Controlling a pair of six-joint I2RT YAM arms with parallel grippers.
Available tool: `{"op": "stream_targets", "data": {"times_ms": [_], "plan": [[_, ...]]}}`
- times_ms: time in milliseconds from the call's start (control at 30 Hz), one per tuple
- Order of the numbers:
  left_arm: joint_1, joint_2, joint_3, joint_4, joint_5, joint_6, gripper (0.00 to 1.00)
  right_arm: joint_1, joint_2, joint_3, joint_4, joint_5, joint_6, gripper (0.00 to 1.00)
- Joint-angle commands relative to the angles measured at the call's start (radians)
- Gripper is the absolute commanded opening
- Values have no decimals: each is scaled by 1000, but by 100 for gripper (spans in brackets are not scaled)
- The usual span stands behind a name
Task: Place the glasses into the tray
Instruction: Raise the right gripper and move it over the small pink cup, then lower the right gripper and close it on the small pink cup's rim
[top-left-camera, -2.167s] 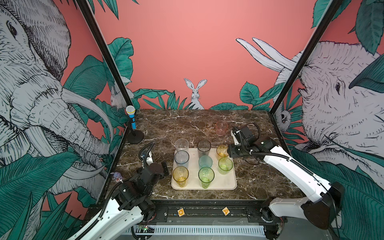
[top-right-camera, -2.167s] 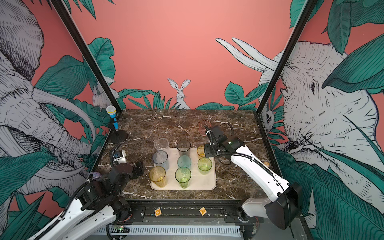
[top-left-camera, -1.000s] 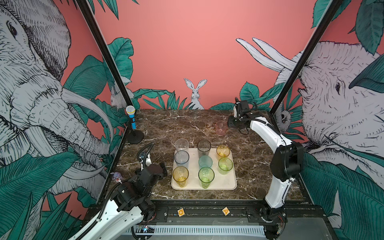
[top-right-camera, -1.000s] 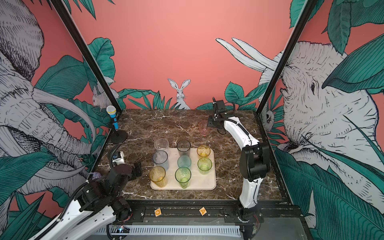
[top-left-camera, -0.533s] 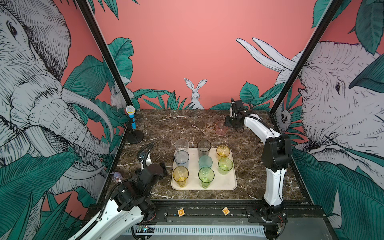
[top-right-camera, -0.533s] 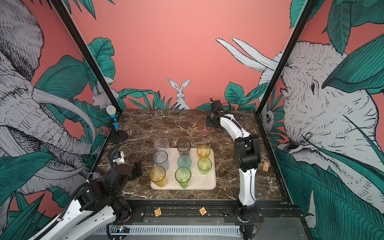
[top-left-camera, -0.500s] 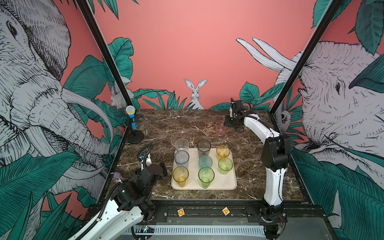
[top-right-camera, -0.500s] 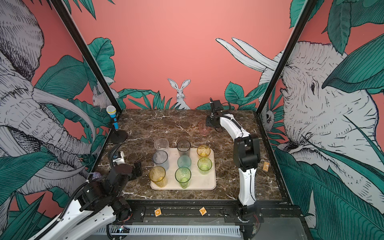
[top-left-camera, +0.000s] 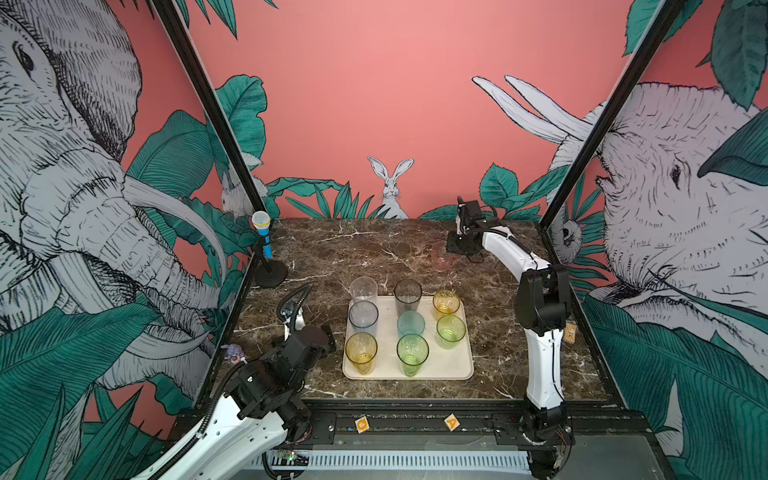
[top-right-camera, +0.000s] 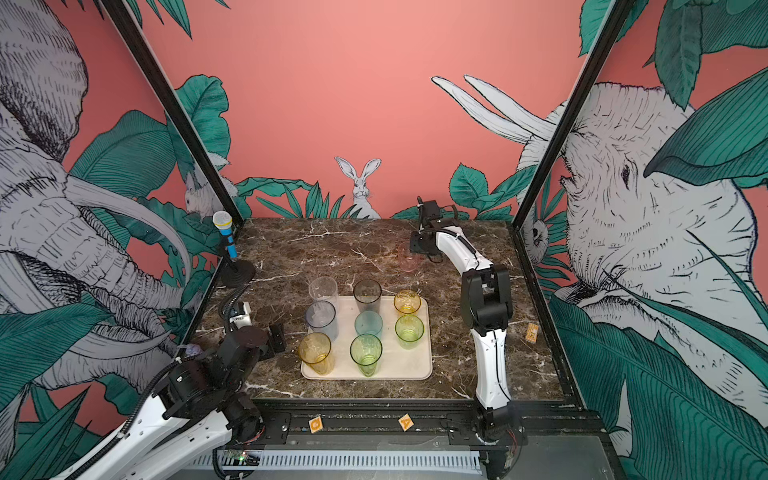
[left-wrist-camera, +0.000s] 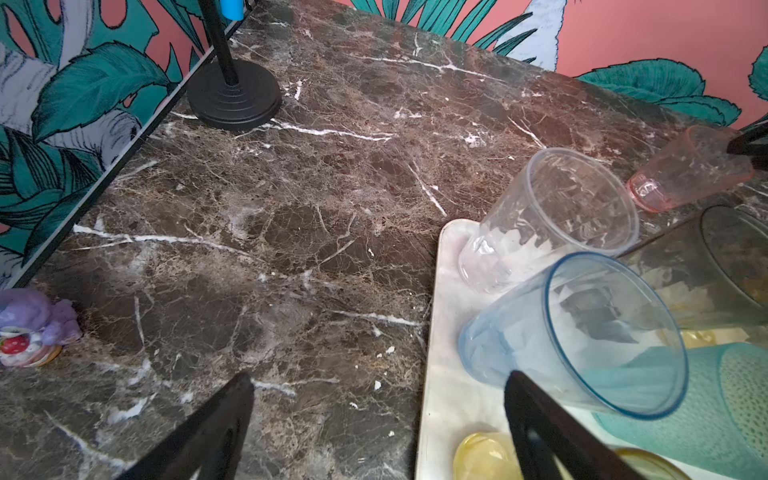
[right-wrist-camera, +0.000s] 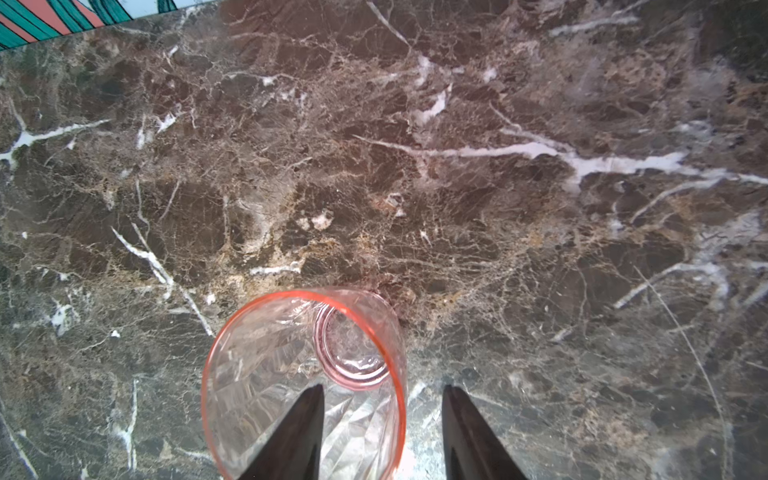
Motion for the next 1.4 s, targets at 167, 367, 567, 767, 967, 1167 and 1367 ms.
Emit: {"op": "stream_targets", "data": {"times_ms": [167,367,567,767,967,1167,1367], "plan": [[-2,12,29,4,-11,-16,95,-4,43,33,-16,-14,-14,39],[-2,13,34,2,-17,-9,95,-5,65,43,-20,-16,-18,26],[-2,13,34,-1,-15,-9,95,-5,79,65,-47,-4,-32,17],[-2,15,32,3,-12,-14,95,-8,84,82,-62,-4,-39,7],[-2,16,31,-2,-7,-18,95,-6,85,95,-76,2,-45,0],[-3,12,34,-5,-6,-19,95,-7,70,95,-85,-4,-46,0],[-3,10,38,-10,-8,-20,95,-7,36,101,-109,12,-54,0]]}}
